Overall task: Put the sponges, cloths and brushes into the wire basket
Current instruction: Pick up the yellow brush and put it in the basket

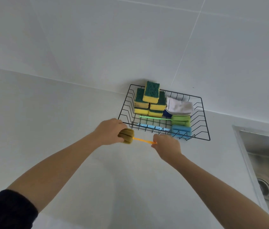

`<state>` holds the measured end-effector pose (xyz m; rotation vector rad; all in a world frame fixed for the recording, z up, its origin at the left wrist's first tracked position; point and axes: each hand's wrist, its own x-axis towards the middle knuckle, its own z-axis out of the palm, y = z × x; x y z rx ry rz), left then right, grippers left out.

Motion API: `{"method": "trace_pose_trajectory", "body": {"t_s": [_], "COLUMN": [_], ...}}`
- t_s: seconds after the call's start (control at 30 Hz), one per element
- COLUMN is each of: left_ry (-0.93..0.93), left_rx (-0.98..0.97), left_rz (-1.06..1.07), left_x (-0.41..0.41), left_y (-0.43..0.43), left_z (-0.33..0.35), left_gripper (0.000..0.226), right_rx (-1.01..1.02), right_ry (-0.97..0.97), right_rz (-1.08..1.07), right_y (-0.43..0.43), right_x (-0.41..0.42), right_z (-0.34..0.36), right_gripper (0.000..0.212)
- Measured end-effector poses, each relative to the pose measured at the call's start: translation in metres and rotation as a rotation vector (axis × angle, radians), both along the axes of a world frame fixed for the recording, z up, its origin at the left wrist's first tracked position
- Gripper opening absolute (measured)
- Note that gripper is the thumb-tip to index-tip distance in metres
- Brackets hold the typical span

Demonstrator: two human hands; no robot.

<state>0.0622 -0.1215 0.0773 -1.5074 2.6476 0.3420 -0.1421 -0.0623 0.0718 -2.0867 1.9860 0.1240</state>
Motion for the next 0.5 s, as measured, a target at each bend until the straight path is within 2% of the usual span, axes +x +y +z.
{"method": "trace_pose_trajectory", "body": {"t_s": [0.3, 0.5], "left_ry": [0.063, 0.066], "left_rx": [-0.120, -0.099], "left_rz": [-0.017, -0.035], "left_x": [-0.049, -0.075], "left_y": [-0.044, -0.078], "left_z": [0.032, 0.020], "left_gripper": [0.040, 0.043], "right_rx": [-0.114, -0.077], "right_ry": [-0.065, -0.010], "right_rz": [-0.217, -0.222], "right_y": [-0.055, -0.092], "right_x": [-0.048, -0.068], "right_z": [0.026, 0.014], "right_gripper": [0.019, 0.019]}}
